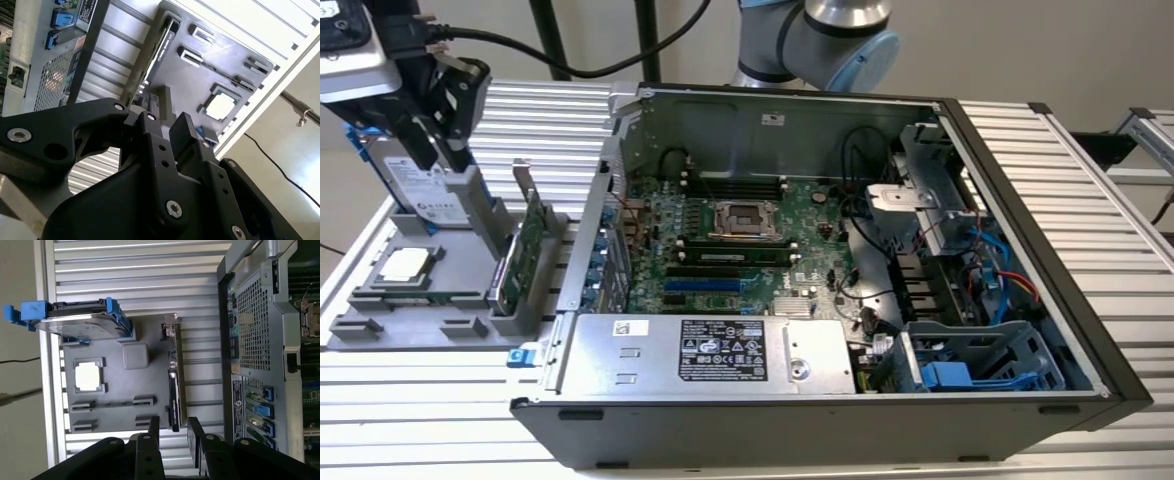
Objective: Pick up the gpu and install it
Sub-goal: 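Pick up the gpu and move the gpu toward the slot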
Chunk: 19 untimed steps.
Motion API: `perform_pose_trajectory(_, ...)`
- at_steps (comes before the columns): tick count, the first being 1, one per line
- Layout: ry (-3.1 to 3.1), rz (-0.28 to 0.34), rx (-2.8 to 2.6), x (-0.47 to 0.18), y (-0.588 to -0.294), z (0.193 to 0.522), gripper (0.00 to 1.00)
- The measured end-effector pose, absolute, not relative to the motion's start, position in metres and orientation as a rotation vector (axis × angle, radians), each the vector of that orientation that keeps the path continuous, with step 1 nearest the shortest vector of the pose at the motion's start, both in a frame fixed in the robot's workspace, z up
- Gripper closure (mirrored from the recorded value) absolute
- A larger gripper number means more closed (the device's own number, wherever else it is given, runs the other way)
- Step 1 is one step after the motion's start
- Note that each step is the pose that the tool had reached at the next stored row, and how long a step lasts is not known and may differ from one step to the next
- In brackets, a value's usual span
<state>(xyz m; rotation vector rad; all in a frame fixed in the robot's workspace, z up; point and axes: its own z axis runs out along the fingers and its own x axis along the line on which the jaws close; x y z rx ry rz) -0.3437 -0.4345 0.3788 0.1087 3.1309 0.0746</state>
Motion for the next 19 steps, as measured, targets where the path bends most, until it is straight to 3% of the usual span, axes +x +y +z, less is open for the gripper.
perform_pose_trajectory(19, 3.131, 0.075, 0.109, -0.3437, -0.4345, 0.3694, 0.00)
